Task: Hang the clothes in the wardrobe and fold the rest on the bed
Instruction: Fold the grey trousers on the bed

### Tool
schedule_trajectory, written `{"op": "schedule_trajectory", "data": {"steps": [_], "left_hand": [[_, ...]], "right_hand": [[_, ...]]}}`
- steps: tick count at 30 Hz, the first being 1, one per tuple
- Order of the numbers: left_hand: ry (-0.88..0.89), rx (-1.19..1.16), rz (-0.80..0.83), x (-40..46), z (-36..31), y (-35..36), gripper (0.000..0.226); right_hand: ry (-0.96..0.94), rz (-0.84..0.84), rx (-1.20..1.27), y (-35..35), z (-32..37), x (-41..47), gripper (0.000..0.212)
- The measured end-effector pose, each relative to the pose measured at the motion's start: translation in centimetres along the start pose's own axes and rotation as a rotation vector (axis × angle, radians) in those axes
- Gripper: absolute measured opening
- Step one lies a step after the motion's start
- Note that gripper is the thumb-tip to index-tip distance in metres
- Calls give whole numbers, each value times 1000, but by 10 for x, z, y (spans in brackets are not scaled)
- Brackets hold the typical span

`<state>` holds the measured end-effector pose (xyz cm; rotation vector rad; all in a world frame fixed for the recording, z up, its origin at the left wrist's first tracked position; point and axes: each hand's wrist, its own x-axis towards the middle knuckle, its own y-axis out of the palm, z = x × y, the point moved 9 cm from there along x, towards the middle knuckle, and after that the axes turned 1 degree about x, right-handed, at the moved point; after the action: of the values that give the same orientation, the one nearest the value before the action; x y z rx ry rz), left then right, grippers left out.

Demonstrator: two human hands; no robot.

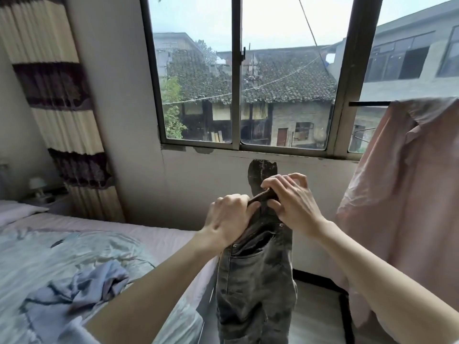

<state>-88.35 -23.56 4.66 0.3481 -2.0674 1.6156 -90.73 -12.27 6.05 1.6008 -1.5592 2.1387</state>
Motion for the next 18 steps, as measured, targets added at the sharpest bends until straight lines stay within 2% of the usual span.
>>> {"op": "schedule_trajectory", "data": {"steps": [4,6,8,12,15,18], "left_hand": [[-36,-146,-58,12,-10,-1,38],[-75,-232,-94,18,-5,-10,37],[-120,-284,-148,23,10,-27,39],[-251,-354,-273,21,78,-85,44],[-351,-432,-385,-8,162,-138,54],[-464,-480,-460,-57,251,-180,51]], "right_hand": [[367,-197,281,-6,-49,-14,38],[400,-283,352,-4,-48,-18,35],[405,-301,416,6,-31,-10,38],[383,-218,553,32,31,42,47],[231,-167,618,49,112,100,41],[80,-141,634,71,206,146,38]]}}
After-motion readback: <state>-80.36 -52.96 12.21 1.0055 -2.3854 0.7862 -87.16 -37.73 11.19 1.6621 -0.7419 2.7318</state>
